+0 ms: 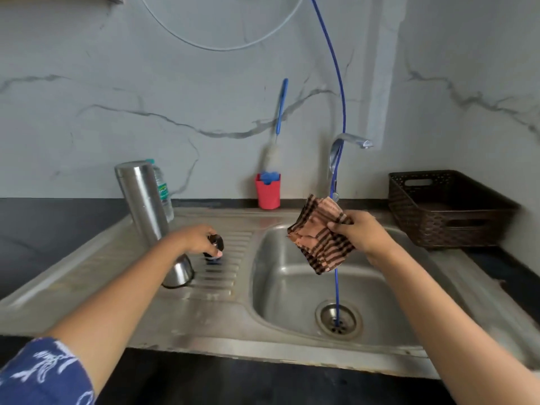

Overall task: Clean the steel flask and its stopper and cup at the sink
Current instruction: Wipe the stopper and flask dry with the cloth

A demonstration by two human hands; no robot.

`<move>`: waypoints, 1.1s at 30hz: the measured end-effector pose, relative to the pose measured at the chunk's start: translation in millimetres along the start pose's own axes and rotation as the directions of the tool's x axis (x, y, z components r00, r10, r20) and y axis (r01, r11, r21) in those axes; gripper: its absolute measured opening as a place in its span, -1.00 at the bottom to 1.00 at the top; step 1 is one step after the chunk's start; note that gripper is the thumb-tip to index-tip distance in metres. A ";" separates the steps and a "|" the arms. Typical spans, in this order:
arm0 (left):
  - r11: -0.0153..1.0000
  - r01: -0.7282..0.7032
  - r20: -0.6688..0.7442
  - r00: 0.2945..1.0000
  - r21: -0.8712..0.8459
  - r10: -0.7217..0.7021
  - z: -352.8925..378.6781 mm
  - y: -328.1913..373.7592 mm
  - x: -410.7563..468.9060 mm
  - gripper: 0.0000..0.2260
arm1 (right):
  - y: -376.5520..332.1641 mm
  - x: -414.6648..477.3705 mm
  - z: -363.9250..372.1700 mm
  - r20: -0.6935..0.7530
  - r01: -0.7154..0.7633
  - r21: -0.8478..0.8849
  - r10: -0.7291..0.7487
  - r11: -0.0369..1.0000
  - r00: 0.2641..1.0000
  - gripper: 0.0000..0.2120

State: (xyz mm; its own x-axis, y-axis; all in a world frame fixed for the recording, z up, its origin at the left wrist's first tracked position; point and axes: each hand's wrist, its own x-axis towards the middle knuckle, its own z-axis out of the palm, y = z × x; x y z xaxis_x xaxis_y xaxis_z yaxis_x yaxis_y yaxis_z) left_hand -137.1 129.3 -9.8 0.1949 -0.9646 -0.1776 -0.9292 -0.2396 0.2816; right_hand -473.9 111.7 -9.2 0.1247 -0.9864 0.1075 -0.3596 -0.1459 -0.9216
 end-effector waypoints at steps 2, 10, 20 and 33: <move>0.999 -0.009 -0.067 0.998 -0.038 0.007 4.4 -3.5 4.5 -0.51 | 6.2 -1.8 3.6 -0.005 -0.025 0.036 0.025 0.999 1.000 -0.93; 0.996 -0.035 -0.221 0.975 -0.084 0.015 9.4 3.0 14.0 -0.56 | 14.2 -6.3 -5.2 -0.029 -0.042 0.074 0.044 0.996 0.999 -0.91; 0.605 -0.218 -0.038 0.955 -0.766 0.295 57.3 123.0 -6.4 -0.74 | 21.7 -1.9 -53.1 -0.202 0.007 0.146 0.023 0.989 0.979 -0.85; 0.162 -0.041 -0.001 0.971 -0.986 0.240 111.0 142.4 -0.5 -0.86 | 57.8 -7.1 -49.3 -0.127 -0.049 0.134 0.067 0.990 0.990 -0.81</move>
State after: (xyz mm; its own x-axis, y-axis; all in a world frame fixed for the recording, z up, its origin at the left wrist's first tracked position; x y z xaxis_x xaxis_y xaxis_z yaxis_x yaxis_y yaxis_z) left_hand -304.4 107.9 -74.2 -0.0340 -0.9940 -0.1040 0.1513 -0.1079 0.9826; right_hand -541.1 106.5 -44.8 -0.0178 -0.9956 0.0923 -0.2378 -0.0855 -0.9675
